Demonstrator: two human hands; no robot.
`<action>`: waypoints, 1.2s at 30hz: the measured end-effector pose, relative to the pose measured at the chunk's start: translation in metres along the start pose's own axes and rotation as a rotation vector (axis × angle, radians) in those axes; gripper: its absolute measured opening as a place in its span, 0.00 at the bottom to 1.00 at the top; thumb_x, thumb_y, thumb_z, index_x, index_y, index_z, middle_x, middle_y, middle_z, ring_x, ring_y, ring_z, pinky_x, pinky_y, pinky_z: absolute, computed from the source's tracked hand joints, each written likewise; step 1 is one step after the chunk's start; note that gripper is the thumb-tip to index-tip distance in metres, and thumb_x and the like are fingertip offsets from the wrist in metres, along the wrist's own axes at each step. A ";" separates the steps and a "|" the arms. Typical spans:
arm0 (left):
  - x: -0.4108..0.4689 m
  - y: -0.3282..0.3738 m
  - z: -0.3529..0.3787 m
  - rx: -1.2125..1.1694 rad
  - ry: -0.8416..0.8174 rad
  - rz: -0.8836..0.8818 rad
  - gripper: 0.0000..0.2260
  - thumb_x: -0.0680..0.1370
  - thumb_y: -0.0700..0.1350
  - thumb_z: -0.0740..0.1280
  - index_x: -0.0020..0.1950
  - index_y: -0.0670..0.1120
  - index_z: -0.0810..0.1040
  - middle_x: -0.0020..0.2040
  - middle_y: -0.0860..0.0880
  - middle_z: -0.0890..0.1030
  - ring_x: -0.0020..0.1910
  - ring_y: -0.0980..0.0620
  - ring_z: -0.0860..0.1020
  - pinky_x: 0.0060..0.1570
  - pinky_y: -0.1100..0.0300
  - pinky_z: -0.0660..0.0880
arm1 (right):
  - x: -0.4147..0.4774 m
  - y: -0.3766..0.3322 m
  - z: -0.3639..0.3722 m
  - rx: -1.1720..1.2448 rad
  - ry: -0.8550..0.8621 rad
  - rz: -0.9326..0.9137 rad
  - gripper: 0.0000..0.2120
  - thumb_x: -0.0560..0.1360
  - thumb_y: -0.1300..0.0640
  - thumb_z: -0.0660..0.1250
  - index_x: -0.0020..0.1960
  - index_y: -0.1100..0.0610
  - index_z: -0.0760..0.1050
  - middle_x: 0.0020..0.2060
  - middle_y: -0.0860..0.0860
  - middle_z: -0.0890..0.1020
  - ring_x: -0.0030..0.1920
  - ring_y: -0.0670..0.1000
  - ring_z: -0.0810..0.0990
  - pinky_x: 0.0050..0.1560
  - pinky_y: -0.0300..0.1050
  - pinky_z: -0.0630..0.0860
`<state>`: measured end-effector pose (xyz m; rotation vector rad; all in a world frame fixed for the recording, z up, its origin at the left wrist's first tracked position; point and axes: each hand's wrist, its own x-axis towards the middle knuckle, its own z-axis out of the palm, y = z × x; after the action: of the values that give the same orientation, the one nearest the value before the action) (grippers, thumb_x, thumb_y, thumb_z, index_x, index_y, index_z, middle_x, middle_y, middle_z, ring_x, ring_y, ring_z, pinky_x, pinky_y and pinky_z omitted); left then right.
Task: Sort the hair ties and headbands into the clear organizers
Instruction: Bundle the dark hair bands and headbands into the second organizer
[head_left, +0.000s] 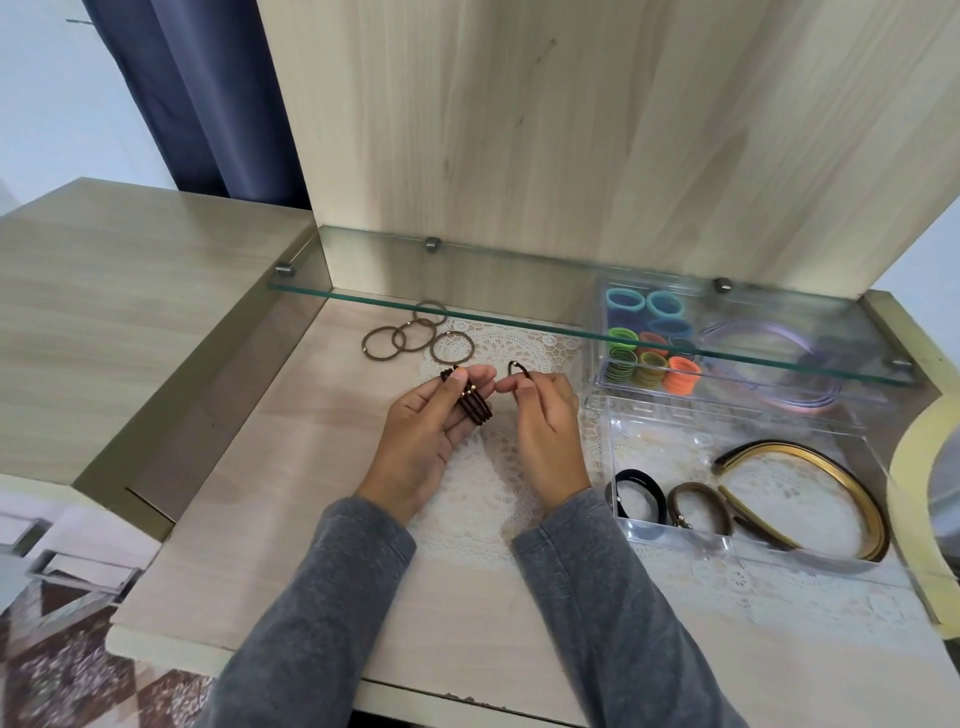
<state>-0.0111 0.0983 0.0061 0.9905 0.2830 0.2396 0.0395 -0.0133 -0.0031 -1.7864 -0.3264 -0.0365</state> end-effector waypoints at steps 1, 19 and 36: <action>0.000 0.000 0.000 -0.003 0.002 -0.006 0.10 0.82 0.42 0.62 0.58 0.40 0.81 0.57 0.44 0.85 0.58 0.51 0.82 0.52 0.63 0.80 | 0.000 0.003 0.001 -0.038 0.012 -0.050 0.12 0.82 0.59 0.55 0.51 0.53 0.78 0.49 0.50 0.73 0.59 0.51 0.71 0.62 0.40 0.65; 0.002 0.001 -0.003 -0.098 -0.003 -0.066 0.17 0.73 0.46 0.68 0.58 0.38 0.80 0.51 0.42 0.85 0.50 0.51 0.84 0.52 0.61 0.81 | -0.003 0.001 0.000 -0.192 0.130 -0.544 0.12 0.75 0.70 0.66 0.56 0.61 0.81 0.47 0.52 0.82 0.49 0.45 0.79 0.54 0.33 0.73; 0.003 0.002 -0.008 -0.144 -0.022 -0.005 0.17 0.77 0.45 0.64 0.62 0.39 0.79 0.62 0.42 0.81 0.56 0.51 0.82 0.57 0.60 0.79 | -0.005 0.003 0.002 -0.133 -0.014 -0.409 0.09 0.74 0.68 0.67 0.51 0.59 0.80 0.45 0.47 0.81 0.48 0.43 0.78 0.50 0.37 0.75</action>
<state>-0.0110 0.1063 0.0035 0.8491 0.2441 0.2414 0.0353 -0.0130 -0.0078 -1.8250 -0.7093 -0.3425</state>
